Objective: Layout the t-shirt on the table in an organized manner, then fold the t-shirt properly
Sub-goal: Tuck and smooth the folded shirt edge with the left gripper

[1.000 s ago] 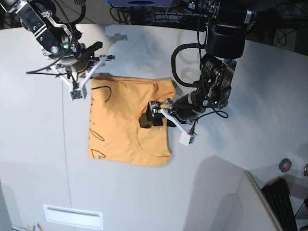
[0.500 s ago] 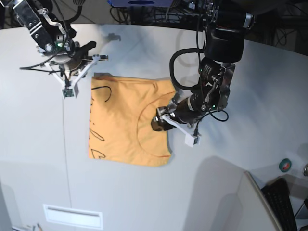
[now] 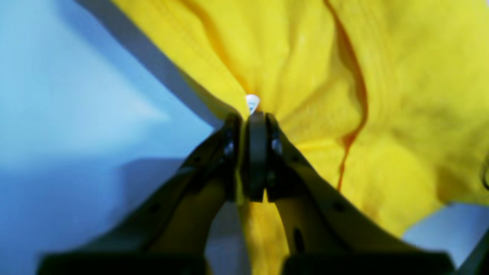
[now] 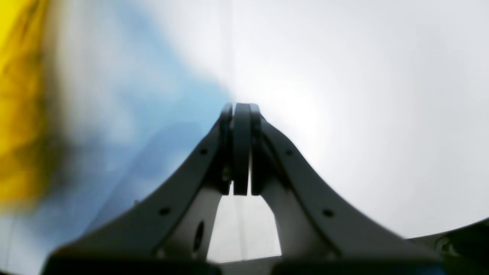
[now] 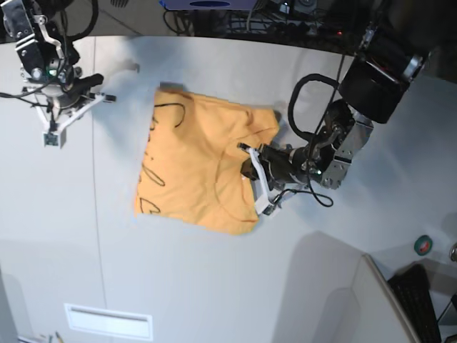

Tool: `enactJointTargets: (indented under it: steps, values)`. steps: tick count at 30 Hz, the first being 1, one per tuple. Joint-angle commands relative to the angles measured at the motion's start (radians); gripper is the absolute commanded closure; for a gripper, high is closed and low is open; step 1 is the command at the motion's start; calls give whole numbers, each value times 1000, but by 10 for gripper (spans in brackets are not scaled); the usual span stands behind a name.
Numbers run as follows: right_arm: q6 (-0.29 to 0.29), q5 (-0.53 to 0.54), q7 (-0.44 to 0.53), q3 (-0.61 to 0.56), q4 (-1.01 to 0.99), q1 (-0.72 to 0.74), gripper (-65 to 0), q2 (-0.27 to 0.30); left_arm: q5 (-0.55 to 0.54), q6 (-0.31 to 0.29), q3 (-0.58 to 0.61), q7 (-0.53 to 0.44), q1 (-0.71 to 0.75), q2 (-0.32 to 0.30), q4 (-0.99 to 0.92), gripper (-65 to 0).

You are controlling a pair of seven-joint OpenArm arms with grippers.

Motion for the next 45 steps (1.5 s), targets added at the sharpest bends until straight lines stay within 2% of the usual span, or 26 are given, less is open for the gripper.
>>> enactJointTargets:
  steps: [1, 4, 7, 10, 12, 13, 17, 18, 21, 25, 30, 36, 45]
  values:
    - [4, -4, 16, 25, 18, -3, 0, 11, 19, 13, 54, 13, -29, -47, 25, 0]
    - [4, -4, 16, 88, 18, -18, 0, 8, 19, 13, 238, 13, -102, -132, 104, 0]
    - [4, -4, 16, 117, 18, -21, 0, 8, 19, 13, 382, 12, -191, -175, 176, 0]
    - [4, -4, 16, 117, 15, -23, 0, 8, 35, 13, 475, 12, -269, -170, 219, 0]
    - [4, -4, 16, 117, 15, -23, 0, 5, 118, 13, 514, 12, -298, -156, 259, 0]
    - [4, -4, 16, 116, 15, -23, 0, 4, 179, 13, 525, 12, -303, -127, 279, 0]
    - [4, -4, 16, 117, 13, -23, 0, 2, 379, 11, 528, 12, -281, -20, 291, 0]
    - [4, -4, 14, 117, 13, -23, 0, 2, 423, -2, 528, 12, -273, 10, 283, 0]
    - [4, -4, 14, 117, 13, -29, 0, 2, 529, -96, 527, 12, -252, 91, 240, 0]
    - [4, -4, 14, 117, 12, -35, 0, 2, 589, -124, 527, 12, -240, 158, 176, 0]
    - [4, -4, 14, 117, 12, -35, 0, 5, 584, -148, 499, 16, -240, 168, 130, 0]
    - [4, -4, 14, 117, 12, -29, 0, 5, 595, -150, 298, 21, -183, 160, 139, 0]
    - [4, -4, 14, 110, 12, -15, 0, 2, 598, -150, 289, 21, -157, 149, 142, 0]
